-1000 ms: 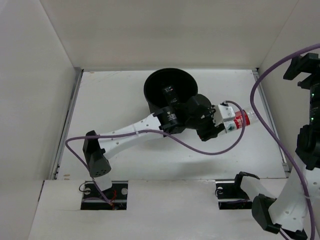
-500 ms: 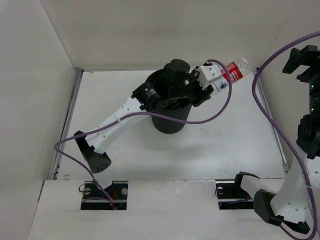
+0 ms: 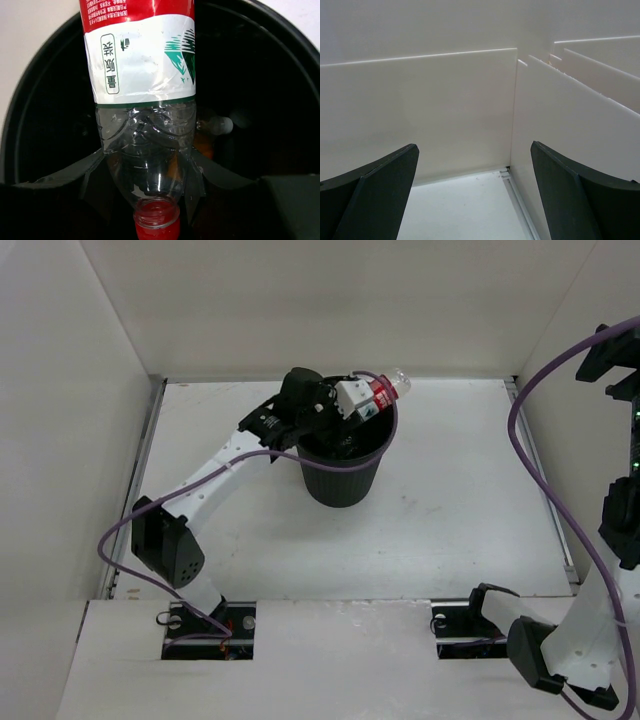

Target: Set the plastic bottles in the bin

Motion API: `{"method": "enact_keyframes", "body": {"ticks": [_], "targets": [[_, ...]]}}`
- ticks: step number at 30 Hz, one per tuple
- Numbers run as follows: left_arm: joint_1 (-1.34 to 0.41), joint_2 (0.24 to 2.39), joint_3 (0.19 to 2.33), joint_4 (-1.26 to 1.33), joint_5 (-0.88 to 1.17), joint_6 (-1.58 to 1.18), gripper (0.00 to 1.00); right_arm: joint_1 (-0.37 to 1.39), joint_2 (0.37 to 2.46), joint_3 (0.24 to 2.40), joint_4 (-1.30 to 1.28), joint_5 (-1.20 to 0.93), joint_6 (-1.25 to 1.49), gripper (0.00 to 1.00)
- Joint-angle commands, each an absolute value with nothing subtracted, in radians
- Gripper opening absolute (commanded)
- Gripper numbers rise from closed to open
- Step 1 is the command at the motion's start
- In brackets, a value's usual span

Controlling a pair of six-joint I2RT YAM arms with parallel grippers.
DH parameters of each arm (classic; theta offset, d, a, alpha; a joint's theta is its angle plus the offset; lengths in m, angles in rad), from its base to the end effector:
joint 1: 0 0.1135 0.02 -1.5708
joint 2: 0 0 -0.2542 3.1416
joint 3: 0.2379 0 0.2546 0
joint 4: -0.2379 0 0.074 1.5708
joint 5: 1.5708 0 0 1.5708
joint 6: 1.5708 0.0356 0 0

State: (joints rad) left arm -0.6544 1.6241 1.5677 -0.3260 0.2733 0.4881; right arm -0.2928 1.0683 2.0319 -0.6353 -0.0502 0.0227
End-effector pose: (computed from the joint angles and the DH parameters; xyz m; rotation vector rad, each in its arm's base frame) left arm 0.2992 -0.2416 0.3729 1.2058 1.5413 -0.3764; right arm 0.0897 -0.0252 0.6090 0.1524 1.2361 -0.2032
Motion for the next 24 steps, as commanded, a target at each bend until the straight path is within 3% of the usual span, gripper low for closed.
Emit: {"method": "enact_keyframes", "body": {"ticks": [1,5,6,8,13,19,24], "targets": [[-0.640,1.534,1.554,-0.227,0.302,0.520,0.07,-0.282,1.078,2.066,-0.598,-0.063,0.021,1.00],[-0.630,1.514,1.533,-0.225,0.296,0.520,0.12,-0.280,1.083,2.075,-0.603,-0.064,0.023,1.00],[-0.630,1.506,1.525,-0.225,0.293,0.520,0.20,-0.278,1.083,2.075,-0.603,-0.064,0.025,1.00],[-0.630,1.488,1.502,-0.224,0.285,0.522,0.52,-0.277,1.083,2.075,-0.603,-0.069,0.026,1.00],[-0.636,1.451,1.444,-0.213,0.262,0.532,0.99,-0.277,1.083,2.074,-0.604,-0.083,0.035,1.00],[-0.616,1.416,1.431,-0.189,0.209,0.534,1.00,-0.259,1.083,2.072,-0.621,-0.121,0.032,1.00],[-0.541,1.358,1.544,-0.052,0.011,0.529,1.00,-0.211,1.078,2.069,-0.698,-0.190,-0.024,1.00]]}}
